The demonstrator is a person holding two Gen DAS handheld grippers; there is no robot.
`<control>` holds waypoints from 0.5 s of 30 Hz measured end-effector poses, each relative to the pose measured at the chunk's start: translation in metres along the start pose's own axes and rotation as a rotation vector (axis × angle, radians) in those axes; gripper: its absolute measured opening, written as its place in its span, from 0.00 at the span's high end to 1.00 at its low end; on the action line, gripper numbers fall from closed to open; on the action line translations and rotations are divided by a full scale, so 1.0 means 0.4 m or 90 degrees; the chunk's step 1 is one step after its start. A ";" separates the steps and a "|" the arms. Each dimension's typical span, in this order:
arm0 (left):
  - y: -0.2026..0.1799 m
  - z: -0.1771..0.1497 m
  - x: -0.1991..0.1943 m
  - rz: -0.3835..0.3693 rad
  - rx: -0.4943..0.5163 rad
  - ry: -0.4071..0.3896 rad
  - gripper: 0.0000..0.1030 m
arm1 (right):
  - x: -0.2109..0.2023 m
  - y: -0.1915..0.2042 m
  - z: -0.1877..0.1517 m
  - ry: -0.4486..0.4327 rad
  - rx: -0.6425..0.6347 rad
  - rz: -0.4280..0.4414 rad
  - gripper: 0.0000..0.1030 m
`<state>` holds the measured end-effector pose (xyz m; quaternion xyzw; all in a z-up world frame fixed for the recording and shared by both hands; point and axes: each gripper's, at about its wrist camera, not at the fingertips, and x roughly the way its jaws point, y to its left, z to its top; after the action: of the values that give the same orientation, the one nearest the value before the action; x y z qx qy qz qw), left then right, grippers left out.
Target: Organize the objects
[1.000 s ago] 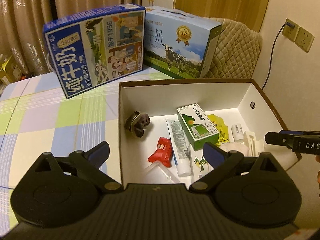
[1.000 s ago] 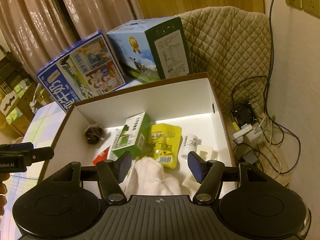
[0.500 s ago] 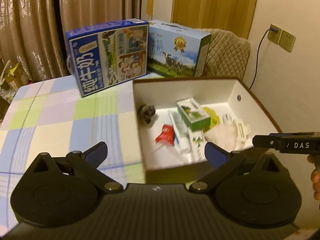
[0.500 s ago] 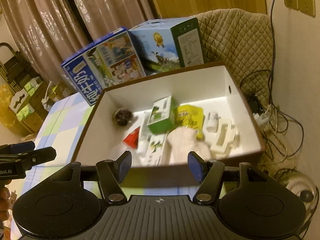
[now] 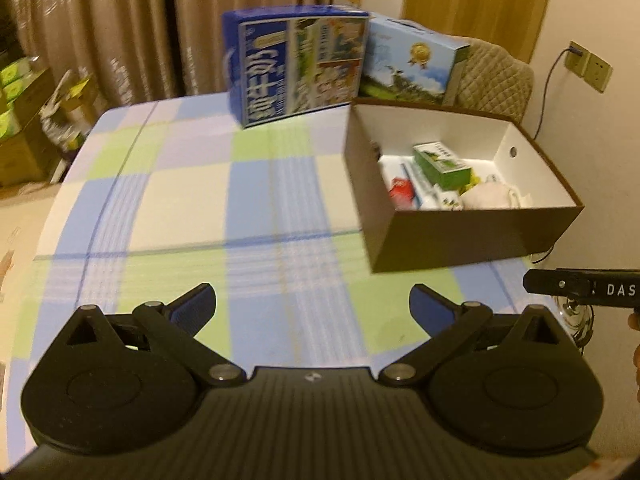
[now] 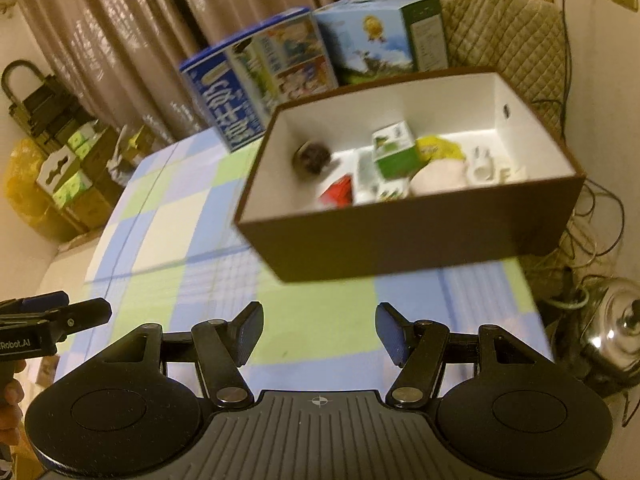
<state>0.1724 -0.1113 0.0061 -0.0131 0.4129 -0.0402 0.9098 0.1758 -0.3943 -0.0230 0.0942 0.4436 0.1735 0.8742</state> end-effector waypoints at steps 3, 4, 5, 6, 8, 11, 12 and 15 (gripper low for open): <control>0.040 -0.038 -0.031 0.013 -0.010 0.017 0.01 | -0.003 0.045 -0.034 0.008 -0.005 0.004 0.42; 0.050 -0.048 -0.039 0.021 -0.016 0.021 0.01 | -0.006 0.059 -0.045 0.011 -0.006 0.006 0.42; 0.063 -0.061 -0.052 0.025 -0.018 0.022 0.01 | -0.008 0.073 -0.056 0.013 -0.008 0.009 0.42; 0.073 -0.071 -0.061 0.027 -0.020 0.024 0.01 | -0.009 0.089 -0.068 0.016 -0.011 0.011 0.42; 0.095 -0.092 -0.077 0.032 -0.027 0.031 0.01 | -0.012 0.117 -0.089 0.022 -0.019 0.012 0.42; 0.124 -0.120 -0.100 0.038 -0.035 0.037 0.01 | -0.016 0.155 -0.120 0.032 -0.028 0.014 0.42; 0.131 -0.129 -0.107 0.040 -0.037 0.039 0.01 | -0.016 0.166 -0.129 0.037 -0.031 0.015 0.42; 0.156 -0.153 -0.125 0.044 -0.046 0.043 0.01 | -0.015 0.201 -0.152 0.049 -0.045 0.017 0.42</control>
<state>0.0974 -0.0445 -0.0002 -0.0305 0.4450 0.0060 0.8950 0.1057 -0.3219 -0.0290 0.0622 0.4692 0.2042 0.8569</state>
